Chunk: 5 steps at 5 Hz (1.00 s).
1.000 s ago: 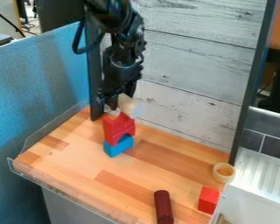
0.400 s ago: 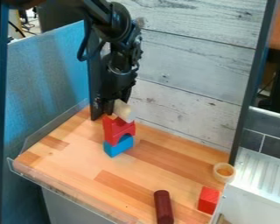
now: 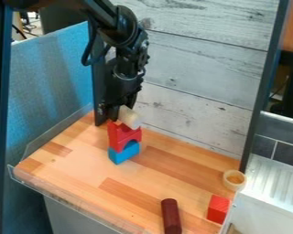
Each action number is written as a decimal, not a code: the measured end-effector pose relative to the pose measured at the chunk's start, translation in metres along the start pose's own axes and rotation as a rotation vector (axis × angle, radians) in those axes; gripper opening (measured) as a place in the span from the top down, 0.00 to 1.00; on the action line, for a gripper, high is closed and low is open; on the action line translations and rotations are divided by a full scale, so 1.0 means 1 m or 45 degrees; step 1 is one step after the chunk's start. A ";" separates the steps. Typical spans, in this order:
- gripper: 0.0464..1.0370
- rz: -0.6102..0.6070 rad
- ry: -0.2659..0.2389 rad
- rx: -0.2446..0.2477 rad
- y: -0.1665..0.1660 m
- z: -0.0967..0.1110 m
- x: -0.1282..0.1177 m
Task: Takes the cylinder and places it on top of the orange block
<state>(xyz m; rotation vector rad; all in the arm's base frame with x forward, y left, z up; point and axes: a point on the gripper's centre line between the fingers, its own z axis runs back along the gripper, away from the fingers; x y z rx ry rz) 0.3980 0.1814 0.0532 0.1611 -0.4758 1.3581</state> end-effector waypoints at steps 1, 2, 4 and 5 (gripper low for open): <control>0.47 0.003 -0.011 -0.007 -0.001 0.000 0.001; 0.47 0.013 -0.014 -0.017 -0.002 0.000 0.001; 0.47 0.014 0.002 -0.018 -0.003 -0.001 -0.007; 0.47 0.012 0.003 -0.017 -0.003 -0.001 -0.009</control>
